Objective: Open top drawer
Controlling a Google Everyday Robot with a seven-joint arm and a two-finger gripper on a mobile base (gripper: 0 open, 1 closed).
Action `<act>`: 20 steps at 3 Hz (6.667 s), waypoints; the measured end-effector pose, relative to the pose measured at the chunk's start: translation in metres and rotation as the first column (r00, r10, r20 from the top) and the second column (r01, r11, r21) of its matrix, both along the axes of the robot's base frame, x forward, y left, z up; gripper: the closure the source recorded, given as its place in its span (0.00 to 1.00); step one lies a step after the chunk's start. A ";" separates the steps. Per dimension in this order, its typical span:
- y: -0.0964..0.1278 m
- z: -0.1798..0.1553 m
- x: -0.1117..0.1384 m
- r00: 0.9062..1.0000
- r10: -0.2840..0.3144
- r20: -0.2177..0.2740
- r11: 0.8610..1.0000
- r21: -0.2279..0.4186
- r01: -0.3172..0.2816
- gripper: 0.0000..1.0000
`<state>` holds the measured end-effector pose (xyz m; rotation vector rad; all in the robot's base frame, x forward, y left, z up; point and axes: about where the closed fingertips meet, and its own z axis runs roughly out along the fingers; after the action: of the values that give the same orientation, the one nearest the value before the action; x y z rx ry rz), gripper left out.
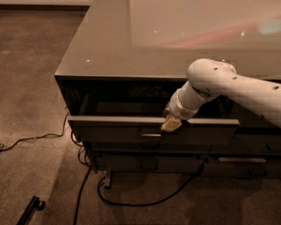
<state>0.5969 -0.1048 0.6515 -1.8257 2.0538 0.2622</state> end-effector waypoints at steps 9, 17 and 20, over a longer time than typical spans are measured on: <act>-0.009 0.000 -0.038 1.000 -0.003 0.000 1.000 -0.018 0.003 0.00; -0.016 0.014 -0.087 0.999 0.022 -0.032 0.999 -0.040 -0.023 0.16; -0.015 0.010 -0.111 0.997 0.039 -0.060 0.999 -0.036 -0.041 0.00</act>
Offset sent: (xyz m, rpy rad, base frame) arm -0.0152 -0.0064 0.0099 0.0027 0.0165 -0.0260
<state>0.4858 -0.1195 0.6618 -1.9041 2.0769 0.2952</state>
